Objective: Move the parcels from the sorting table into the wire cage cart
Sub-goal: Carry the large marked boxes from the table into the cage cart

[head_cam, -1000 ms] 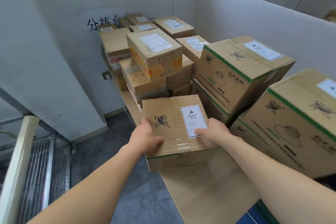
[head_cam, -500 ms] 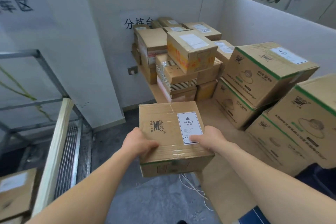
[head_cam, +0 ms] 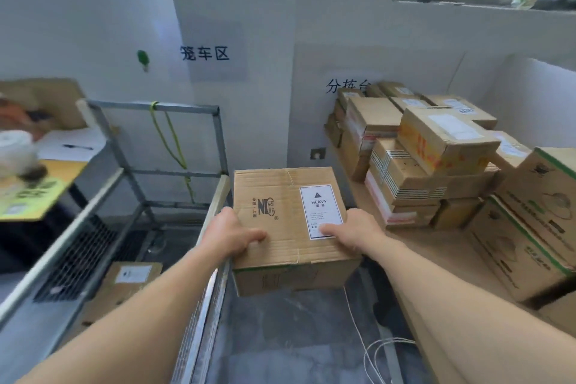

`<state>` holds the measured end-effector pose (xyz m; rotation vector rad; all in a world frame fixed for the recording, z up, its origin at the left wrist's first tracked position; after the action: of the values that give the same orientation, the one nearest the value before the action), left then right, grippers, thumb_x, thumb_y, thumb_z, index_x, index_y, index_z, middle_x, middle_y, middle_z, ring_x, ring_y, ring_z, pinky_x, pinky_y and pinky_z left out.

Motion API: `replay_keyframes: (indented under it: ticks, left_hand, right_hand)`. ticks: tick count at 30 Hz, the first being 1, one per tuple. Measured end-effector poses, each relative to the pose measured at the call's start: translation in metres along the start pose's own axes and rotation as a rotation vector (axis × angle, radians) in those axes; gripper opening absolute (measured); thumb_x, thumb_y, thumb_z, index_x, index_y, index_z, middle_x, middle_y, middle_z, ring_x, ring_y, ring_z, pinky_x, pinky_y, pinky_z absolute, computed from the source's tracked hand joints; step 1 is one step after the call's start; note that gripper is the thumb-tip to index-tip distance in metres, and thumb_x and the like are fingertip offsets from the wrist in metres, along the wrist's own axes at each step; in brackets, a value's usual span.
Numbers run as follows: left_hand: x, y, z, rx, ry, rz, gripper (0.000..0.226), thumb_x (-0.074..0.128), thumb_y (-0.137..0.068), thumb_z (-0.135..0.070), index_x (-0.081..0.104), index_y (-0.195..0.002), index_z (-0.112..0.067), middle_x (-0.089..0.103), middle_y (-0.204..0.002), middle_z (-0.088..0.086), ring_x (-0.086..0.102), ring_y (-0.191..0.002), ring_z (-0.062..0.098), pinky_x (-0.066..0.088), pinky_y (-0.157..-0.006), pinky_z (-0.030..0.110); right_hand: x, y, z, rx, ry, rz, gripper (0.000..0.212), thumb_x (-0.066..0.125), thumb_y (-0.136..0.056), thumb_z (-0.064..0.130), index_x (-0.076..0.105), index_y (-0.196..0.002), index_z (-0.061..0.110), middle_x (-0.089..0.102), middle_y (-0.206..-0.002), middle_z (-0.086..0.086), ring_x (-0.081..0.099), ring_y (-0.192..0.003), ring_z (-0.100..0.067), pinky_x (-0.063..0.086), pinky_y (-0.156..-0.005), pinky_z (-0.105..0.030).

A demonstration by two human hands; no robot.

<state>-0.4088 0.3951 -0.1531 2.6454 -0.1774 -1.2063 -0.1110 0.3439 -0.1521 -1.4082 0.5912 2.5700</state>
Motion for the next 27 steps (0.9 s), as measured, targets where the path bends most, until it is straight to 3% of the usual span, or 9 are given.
replay_keyframes:
  ticks: [3, 8, 14, 19, 23, 27]
  left_hand:
    - [-0.04, -0.003, 0.017, -0.022, 0.0, -0.073, 0.057, 0.089, -0.059, -0.053, 0.049, -0.088, -0.024, 0.053, -0.082, -0.011, 0.056, -0.083, 0.016, 0.042, -0.066, 0.031]
    - [-0.086, -0.016, 0.054, -0.117, 0.028, -0.155, 0.071, 0.087, -0.064, -0.054, 0.051, -0.11, -0.012, 0.061, -0.104, 0.001, 0.059, -0.1, 0.024, 0.048, -0.079, 0.034]
    - [-0.119, -0.045, 0.096, -0.237, 0.071, -0.221, 0.073, 0.086, -0.066, -0.054, 0.053, -0.116, -0.013, 0.064, -0.112, 0.002, 0.062, -0.105, 0.024, 0.053, -0.091, 0.04]
    - [-0.133, -0.071, 0.121, -0.335, 0.141, -0.292, 0.066, 0.088, -0.066, -0.05, 0.055, -0.112, -0.016, 0.065, -0.106, -0.002, 0.062, -0.1, 0.02, 0.054, -0.088, 0.038]
    - [-0.14, -0.089, 0.135, -0.421, 0.174, -0.344, 0.056, 0.087, -0.07, -0.048, 0.054, -0.105, -0.019, 0.062, -0.097, -0.008, 0.061, -0.094, 0.015, 0.05, -0.079, 0.033]
    - [-0.137, -0.103, 0.147, -0.457, 0.24, -0.378, 0.042, 0.087, -0.07, -0.042, 0.066, -0.101, -0.025, 0.07, -0.098, -0.01, 0.066, -0.095, 0.014, 0.055, -0.085, 0.035]
  right_hand:
    - [0.006, -0.014, 0.049, -0.08, 0.015, 0.011, 0.059, 0.071, -0.078, 0.063, 0.066, -0.113, 0.016, 0.069, -0.114, -0.004, 0.062, -0.092, -0.022, 0.047, -0.074, -0.034]
    - [0.023, -0.04, 0.118, -0.193, 0.022, 0.069, 0.051, 0.071, -0.078, 0.061, 0.066, -0.106, 0.019, 0.066, -0.1, 0.005, 0.062, -0.087, -0.018, 0.049, -0.073, -0.034]
    - [0.057, -0.088, 0.187, -0.287, 0.016, 0.17, 0.044, 0.072, -0.074, 0.058, 0.07, -0.097, 0.021, 0.069, -0.093, 0.006, 0.063, -0.085, -0.015, 0.053, -0.076, -0.034]
    - [0.088, -0.142, 0.235, -0.38, 0.003, 0.268, 0.039, 0.076, -0.074, 0.056, 0.069, -0.093, 0.023, 0.068, -0.089, 0.009, 0.061, -0.08, -0.007, 0.046, -0.064, -0.03]
    - [0.111, -0.181, 0.272, -0.452, 0.02, 0.34, 0.036, 0.077, -0.072, 0.055, 0.067, -0.086, 0.024, 0.067, -0.088, 0.011, 0.06, -0.079, -0.006, 0.046, -0.063, -0.03]
    - [0.133, -0.211, 0.305, -0.526, 0.071, 0.396, 0.039, 0.077, -0.07, 0.056, 0.068, -0.088, 0.023, 0.067, -0.087, 0.012, 0.061, -0.081, -0.009, 0.049, -0.068, -0.033]
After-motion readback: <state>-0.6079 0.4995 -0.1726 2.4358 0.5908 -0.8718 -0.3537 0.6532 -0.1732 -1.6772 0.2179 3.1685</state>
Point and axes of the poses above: each hand's wrist, its own y-axis away from the middle knuckle, its own x-axis out of the palm, z = x × y, the point moved 9 cm from there along -y, towards the middle knuckle
